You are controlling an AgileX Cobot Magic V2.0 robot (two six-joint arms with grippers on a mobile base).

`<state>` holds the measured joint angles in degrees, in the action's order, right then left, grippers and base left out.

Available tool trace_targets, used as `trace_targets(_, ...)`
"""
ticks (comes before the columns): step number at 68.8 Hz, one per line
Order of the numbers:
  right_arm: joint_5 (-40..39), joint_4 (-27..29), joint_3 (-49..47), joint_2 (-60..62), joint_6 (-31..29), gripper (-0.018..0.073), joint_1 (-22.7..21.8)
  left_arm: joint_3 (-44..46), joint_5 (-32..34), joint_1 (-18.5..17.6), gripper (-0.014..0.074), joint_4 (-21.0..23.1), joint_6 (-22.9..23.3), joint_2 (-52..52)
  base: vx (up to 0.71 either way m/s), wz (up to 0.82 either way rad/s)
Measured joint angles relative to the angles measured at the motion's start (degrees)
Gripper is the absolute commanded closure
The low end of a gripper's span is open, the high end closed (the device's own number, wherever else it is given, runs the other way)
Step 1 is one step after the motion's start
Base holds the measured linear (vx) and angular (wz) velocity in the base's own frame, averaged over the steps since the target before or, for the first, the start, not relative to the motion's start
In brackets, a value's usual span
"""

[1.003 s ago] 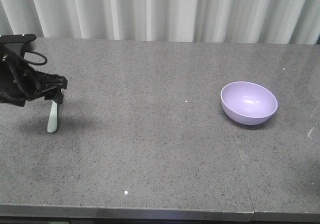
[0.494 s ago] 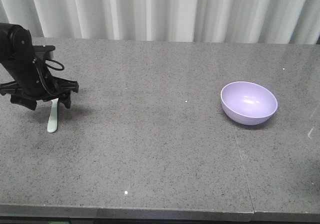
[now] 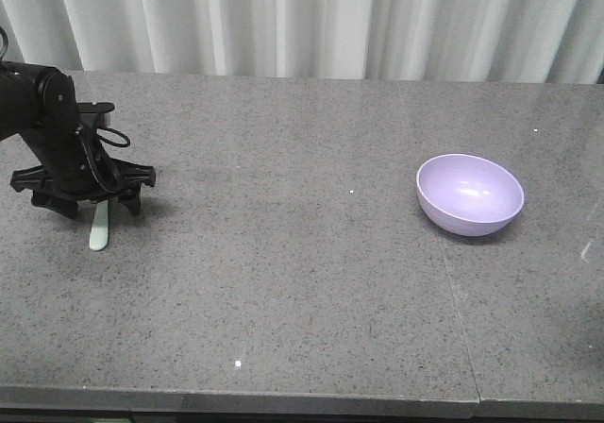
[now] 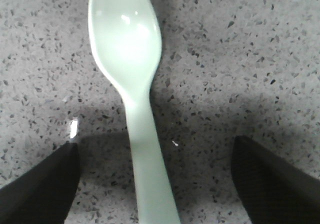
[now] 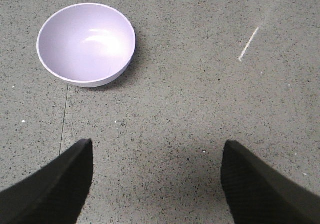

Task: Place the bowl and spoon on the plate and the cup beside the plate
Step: 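Lower the left gripper onto the white spoon and grasp it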

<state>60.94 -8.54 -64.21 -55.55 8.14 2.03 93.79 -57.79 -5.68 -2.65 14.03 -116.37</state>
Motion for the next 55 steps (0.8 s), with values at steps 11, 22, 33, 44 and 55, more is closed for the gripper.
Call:
trace_targets(11,0.00,0.00,0.00,0.00,0.00,0.0032,0.00,0.00,0.99,0.00,0.0125,0.00,0.86,-0.06,0.00,0.00)
trace_targets(22,0.00,0.00,0.00,0.00,0.00,0.0032,0.00,0.00,1.47,0.00,0.0230,0.00,1.25,-0.11,0.00,0.00)
trace_targets(33,0.00,0.00,0.00,0.00,0.00,0.0032,0.00,0.00,1.47,0.00,0.0367,0.00,1.25,-0.11,0.00,0.00)
trace_targets(44,0.00,0.00,0.00,0.00,0.00,0.0032,0.00,0.00,1.47,0.00,0.0528,0.00,1.30,-0.11,0.00,0.00)
trace_targets(55,0.00,0.00,0.00,0.00,0.00,0.0032,0.00,0.00,1.47,0.00,0.0605,0.00,1.30,-0.11,0.00,0.00)
